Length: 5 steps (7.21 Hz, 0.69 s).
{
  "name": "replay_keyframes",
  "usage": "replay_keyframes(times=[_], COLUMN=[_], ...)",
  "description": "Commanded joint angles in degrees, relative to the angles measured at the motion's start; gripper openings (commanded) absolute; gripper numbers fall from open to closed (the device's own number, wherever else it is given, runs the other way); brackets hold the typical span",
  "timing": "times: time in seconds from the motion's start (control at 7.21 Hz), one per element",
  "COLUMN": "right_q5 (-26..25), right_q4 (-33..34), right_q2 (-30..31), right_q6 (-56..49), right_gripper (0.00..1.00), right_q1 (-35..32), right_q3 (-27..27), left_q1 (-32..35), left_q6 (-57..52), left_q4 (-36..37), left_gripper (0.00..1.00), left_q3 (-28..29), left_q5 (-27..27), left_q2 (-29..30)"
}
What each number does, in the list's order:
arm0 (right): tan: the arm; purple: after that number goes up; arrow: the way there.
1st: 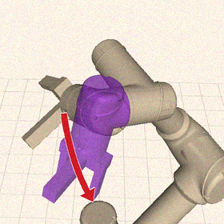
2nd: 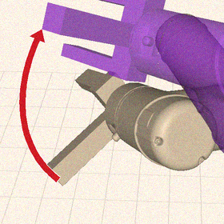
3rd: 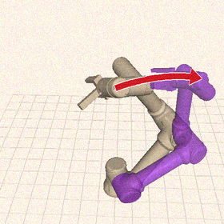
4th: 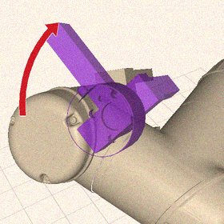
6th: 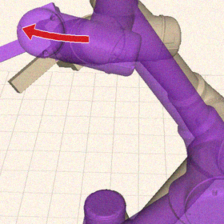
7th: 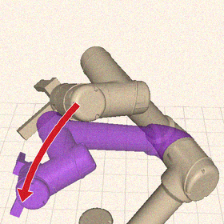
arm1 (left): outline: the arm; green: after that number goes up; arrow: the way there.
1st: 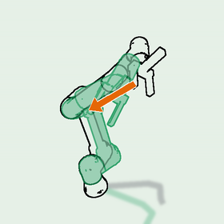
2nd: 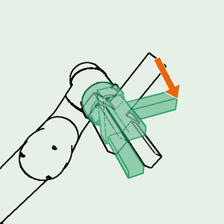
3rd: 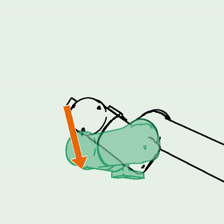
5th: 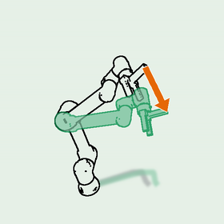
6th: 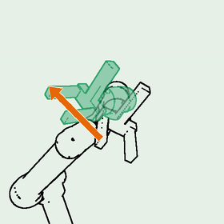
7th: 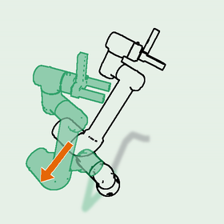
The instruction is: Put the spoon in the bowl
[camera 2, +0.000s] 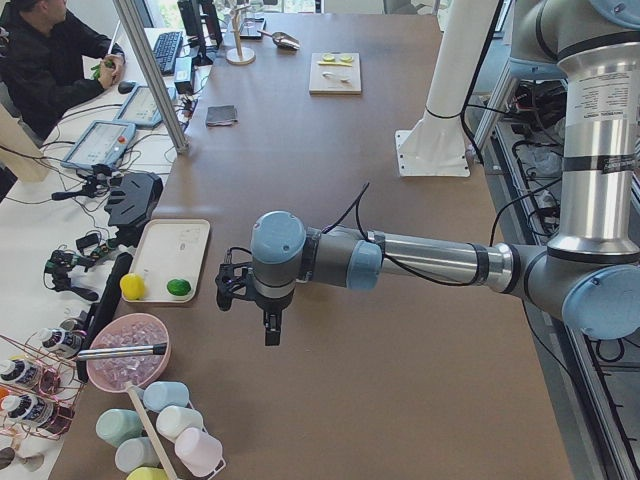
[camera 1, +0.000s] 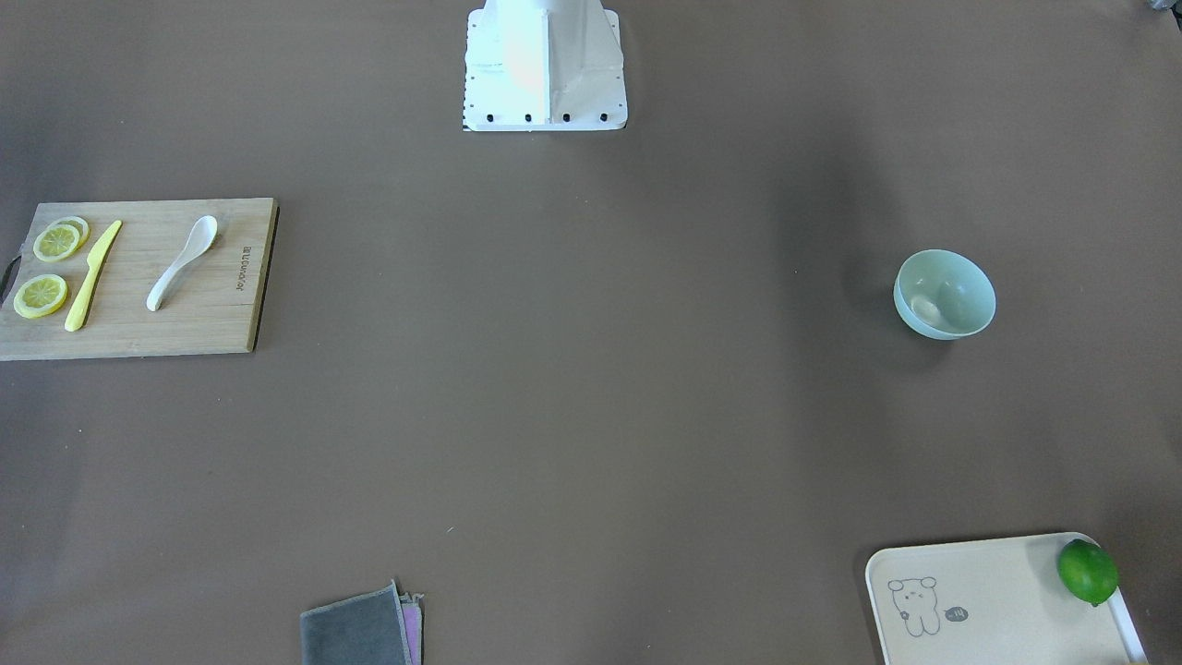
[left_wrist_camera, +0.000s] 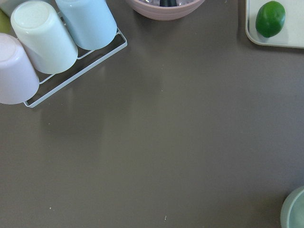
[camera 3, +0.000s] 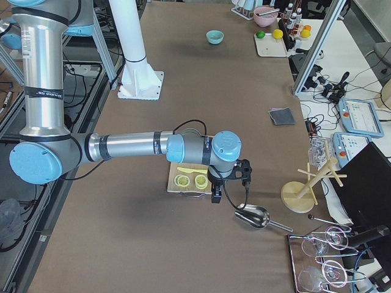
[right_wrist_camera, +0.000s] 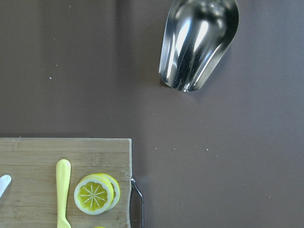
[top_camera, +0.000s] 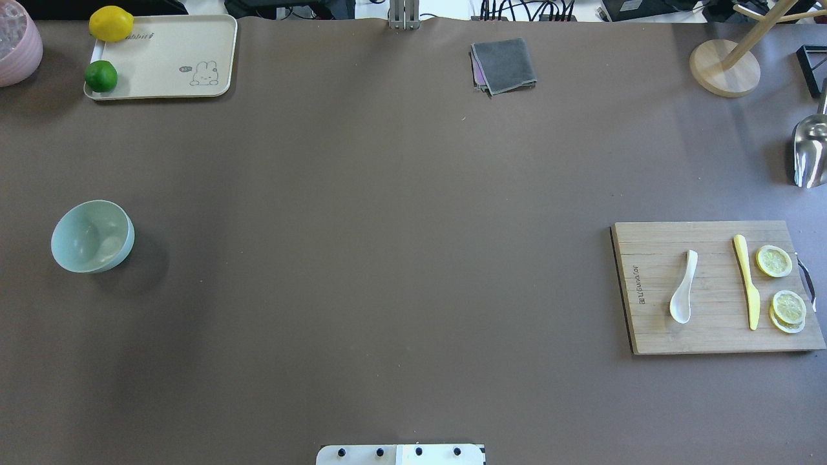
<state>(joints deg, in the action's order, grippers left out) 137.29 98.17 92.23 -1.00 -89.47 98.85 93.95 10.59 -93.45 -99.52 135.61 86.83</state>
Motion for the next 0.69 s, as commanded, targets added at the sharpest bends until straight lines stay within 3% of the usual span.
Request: replay_keyframes(times=[0.0,0.28,0.55], right_q5=[-0.70,-0.79,0.26], right_q4=[0.00,-1.22,-2.55], right_q2=[-1.34,-4.15,-5.13], right_q6=[-0.23,0.11,3.09], right_gripper=[1.00,1.00,1.00], right_q1=[0.00,0.00,0.35], right_q3=[0.03,-0.05,0.73], left_q1=[-0.09,-0.52,-3.95], left_q6=[0.13,0.22,1.00], left_q4=[-0.24,-4.60,-18.35], left_gripper=[0.98,0.98,0.98], left_q3=[-0.49,-0.14,5.99], left_q5=[0.00,0.18,0.26], left_q2=[0.96,2.54,2.47])
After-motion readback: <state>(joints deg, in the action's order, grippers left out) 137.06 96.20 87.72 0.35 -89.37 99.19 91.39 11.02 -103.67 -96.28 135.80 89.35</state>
